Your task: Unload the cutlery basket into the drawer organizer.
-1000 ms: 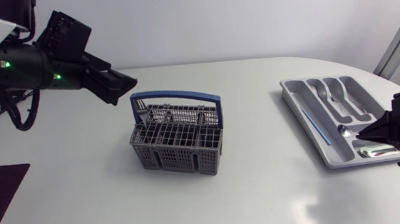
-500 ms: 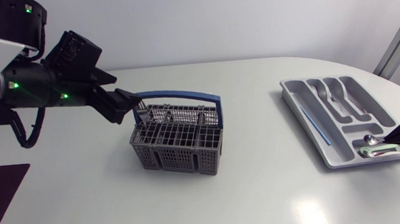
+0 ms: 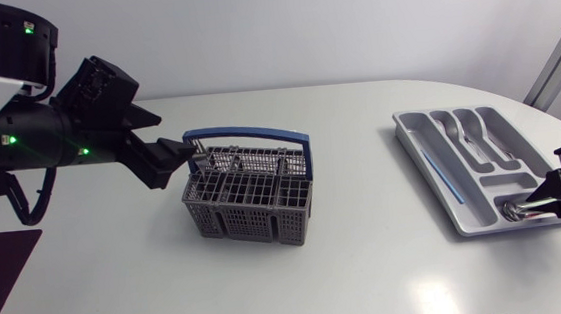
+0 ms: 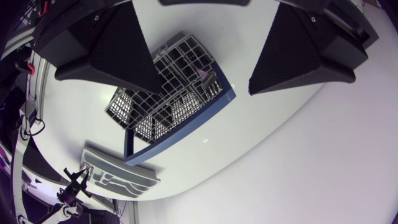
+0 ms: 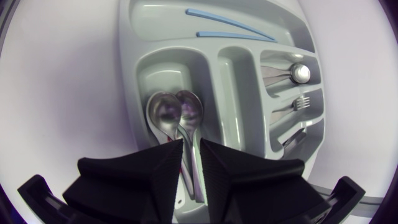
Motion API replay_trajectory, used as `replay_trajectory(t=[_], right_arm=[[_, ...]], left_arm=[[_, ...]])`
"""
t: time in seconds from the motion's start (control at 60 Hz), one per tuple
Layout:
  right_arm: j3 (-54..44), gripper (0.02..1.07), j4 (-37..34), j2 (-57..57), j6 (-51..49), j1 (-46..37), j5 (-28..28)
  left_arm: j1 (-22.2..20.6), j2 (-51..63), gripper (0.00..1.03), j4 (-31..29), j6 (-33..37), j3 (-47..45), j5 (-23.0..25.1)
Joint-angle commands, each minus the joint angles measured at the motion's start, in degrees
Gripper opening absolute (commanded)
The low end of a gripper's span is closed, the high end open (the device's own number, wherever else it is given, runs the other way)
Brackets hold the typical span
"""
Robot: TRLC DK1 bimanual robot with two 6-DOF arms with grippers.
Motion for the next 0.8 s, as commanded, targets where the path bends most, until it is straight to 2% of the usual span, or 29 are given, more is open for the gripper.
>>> replay_trajectory(t=[0.0,0.083,0.35,0.617,0.783], right_arm=[[-2.72,0.49,1.61,-1.56,-1.80,0.79,0.09],[-2.89,0.52,1.34,-4.82,-1.27,0.88,-2.63],[-4.03,0.64,-8.06,-19.23,4.62,3.96,-9.49],[-7.99,0.66,-9.20,-30.57,23.87,14.33,-12.13],[-11.86,0.66,-9.20,-38.39,38.90,25.84,-13.01]], left_arm=[[0.63,-1.55,0.98,0.65,1.77,-2.28,-0.30],[1.16,-2.61,0.98,0.83,2.48,-3.07,-0.21],[2.48,-4.28,0.98,1.71,2.65,-6.76,0.32],[4.85,-3.93,0.97,4.25,1.42,-10.54,5.50],[8.54,-3.93,0.96,8.56,2.48,-13.35,11.30]])
